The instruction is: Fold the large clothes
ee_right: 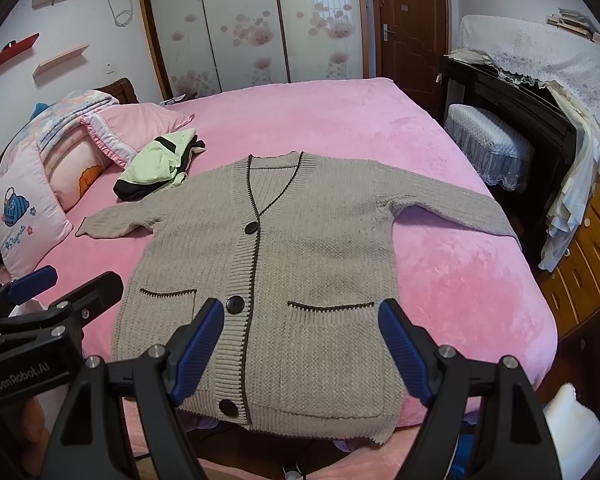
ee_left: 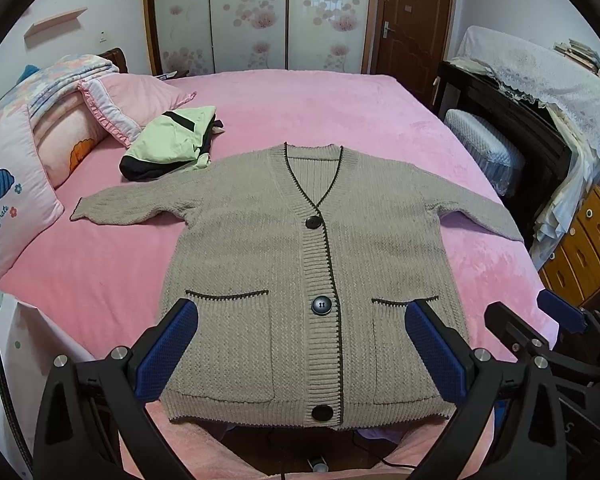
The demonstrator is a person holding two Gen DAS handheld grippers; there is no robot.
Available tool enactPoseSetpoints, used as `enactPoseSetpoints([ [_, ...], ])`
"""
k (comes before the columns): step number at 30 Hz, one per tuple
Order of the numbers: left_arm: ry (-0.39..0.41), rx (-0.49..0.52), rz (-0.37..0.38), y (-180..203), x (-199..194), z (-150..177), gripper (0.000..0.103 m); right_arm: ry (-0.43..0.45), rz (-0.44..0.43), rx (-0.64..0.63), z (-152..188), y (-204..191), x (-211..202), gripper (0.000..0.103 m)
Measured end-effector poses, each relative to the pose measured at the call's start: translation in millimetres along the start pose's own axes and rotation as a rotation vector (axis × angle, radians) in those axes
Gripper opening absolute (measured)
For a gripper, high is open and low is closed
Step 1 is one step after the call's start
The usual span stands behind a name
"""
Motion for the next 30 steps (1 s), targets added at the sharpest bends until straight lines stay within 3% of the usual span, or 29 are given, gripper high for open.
enactPoseSetpoints([
  [30,-0.034,0.042,-0.019,22.1,12.8,-4.6,0.103,-0.019,-0.025,0.029,2.4,16.7,9.8,0.080],
])
Point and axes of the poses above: each gripper's, at about its wrist camera, not at the fingertips, and x roughly the way its jaws point, y to its right, z to its underside, the point moved 3 cm from there along x, roughly the way its jaws point
